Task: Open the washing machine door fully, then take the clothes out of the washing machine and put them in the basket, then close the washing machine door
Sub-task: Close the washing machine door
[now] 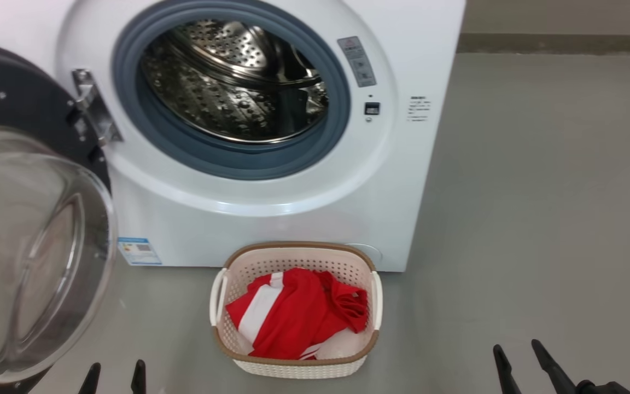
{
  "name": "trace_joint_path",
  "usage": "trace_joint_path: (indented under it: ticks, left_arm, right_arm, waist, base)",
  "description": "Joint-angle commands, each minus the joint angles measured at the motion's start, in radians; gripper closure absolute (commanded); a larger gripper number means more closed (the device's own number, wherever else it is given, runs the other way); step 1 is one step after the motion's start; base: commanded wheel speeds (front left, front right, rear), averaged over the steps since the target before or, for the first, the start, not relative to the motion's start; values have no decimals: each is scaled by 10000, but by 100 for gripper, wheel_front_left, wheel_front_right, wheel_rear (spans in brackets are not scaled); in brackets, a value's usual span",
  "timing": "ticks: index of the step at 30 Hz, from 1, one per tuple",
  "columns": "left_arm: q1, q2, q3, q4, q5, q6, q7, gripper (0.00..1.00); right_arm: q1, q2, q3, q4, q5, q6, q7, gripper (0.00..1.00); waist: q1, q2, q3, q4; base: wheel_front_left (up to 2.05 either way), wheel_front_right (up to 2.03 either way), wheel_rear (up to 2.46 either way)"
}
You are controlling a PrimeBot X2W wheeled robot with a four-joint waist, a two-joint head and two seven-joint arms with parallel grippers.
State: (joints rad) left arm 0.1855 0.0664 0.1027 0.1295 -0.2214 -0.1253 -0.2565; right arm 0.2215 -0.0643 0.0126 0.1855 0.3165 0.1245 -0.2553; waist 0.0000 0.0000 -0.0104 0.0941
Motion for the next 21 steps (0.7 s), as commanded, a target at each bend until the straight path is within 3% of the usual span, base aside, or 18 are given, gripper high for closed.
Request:
trace_joint_path:
  ticks: [1,21]
  left_arm:
    - [-214,9,451,-181,-65,-54,-53,0]
    - [319,-157,844,-16,-94,189,-53,0]
  right_arm:
    - [-376,-228,355,-152,116,62,-65,0]
    - [-1362,-291,1744,436,270,62,-65,0]
  waist:
    - [0,0,-106,439]
    - [0,0,-584,3639]
  base:
    - [0,0,0]
    - [0,0,0]
